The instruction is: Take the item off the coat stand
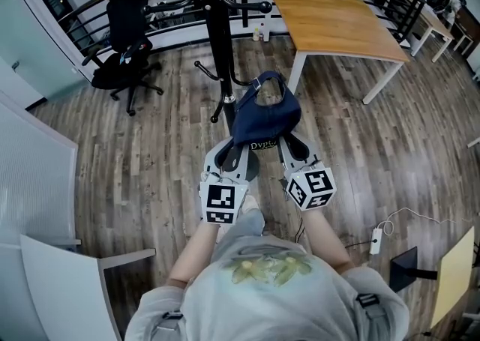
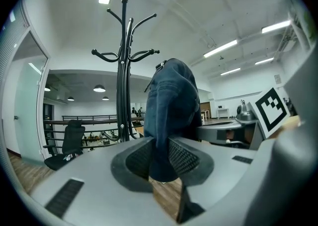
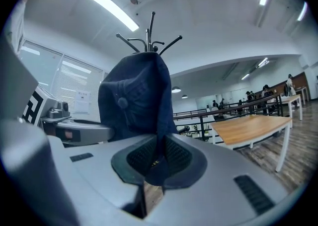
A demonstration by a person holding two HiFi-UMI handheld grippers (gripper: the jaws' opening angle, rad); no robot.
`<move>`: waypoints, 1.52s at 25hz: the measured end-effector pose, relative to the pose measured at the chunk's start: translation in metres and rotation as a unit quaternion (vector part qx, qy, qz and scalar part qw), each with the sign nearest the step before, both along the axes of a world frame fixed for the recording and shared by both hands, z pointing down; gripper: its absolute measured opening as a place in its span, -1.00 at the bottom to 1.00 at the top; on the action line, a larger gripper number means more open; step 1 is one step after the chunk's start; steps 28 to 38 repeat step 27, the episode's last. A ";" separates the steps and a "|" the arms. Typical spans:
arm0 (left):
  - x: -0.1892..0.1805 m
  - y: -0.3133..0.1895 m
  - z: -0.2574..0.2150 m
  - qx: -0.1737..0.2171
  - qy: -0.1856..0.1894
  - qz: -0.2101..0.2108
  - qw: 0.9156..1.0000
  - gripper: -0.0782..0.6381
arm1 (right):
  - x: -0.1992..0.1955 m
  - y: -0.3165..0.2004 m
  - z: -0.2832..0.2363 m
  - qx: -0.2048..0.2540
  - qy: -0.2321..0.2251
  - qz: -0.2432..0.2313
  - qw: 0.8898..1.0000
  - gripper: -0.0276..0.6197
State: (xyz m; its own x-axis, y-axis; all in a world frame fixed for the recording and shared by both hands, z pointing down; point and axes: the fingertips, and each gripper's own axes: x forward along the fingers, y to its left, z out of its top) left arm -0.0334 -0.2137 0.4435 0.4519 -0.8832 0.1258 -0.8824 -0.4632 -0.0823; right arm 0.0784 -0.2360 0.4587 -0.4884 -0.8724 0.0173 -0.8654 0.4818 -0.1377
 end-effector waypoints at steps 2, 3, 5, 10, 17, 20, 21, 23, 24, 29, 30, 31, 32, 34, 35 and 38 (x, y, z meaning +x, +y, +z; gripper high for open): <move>0.002 0.008 0.006 -0.002 0.000 0.004 1.000 -0.51 | 0.002 0.008 0.007 -0.005 0.003 0.005 1.000 -0.79; 0.003 0.012 0.007 -0.003 0.000 0.005 1.000 -0.51 | 0.002 0.012 0.008 -0.006 0.005 0.008 1.000 -0.80; 0.004 0.017 0.008 -0.002 0.001 0.008 1.000 -0.51 | 0.003 0.017 0.008 -0.006 0.008 0.015 1.000 -0.81; 0.007 0.025 0.009 -0.007 0.006 0.011 1.000 -0.52 | 0.007 0.027 0.005 -0.004 0.011 0.024 1.000 -0.82; 0.007 0.037 0.009 -0.008 0.006 0.015 1.000 -0.51 | 0.007 0.042 0.007 -0.009 0.011 0.028 1.000 -0.82; 0.005 0.043 0.009 -0.006 0.007 0.014 1.000 -0.52 | 0.006 0.047 0.007 -0.006 0.010 0.027 1.000 -0.82; 0.004 0.044 0.009 -0.006 0.007 0.013 1.000 -0.52 | 0.005 0.049 0.007 -0.006 0.010 0.026 1.000 -0.82; 0.002 0.047 0.009 -0.005 0.008 0.011 1.000 -0.52 | 0.003 0.051 0.007 -0.005 0.010 0.025 1.000 -0.82; 0.001 0.048 0.009 -0.005 0.009 0.010 1.000 -0.51 | 0.003 0.053 0.007 -0.004 0.010 0.024 1.000 -0.82; -0.001 0.051 0.010 -0.005 0.011 0.009 1.000 -0.52 | 0.001 0.056 0.007 -0.004 0.010 0.023 1.000 -0.82; -0.001 0.051 0.010 -0.005 0.011 0.009 1.000 -0.52 | 0.001 0.056 0.007 -0.004 0.010 0.023 1.000 -0.82; -0.001 0.051 0.010 -0.005 0.011 0.009 1.000 -0.52 | 0.001 0.056 0.007 -0.004 0.010 0.023 1.000 -0.82; -0.001 0.051 0.010 -0.005 0.011 0.009 1.000 -0.52 | 0.001 0.056 0.007 -0.004 0.010 0.023 1.000 -0.82; -0.001 0.051 0.010 -0.005 0.011 0.009 1.000 -0.52 | 0.001 0.056 0.007 -0.004 0.010 0.023 1.000 -0.82; -0.001 0.051 0.010 -0.005 0.011 0.009 1.000 -0.52 | 0.001 0.056 0.007 -0.004 0.010 0.023 1.000 -0.82; -0.001 0.051 0.010 -0.005 0.011 0.009 1.000 -0.52 | 0.001 0.056 0.007 -0.004 0.010 0.023 1.000 -0.82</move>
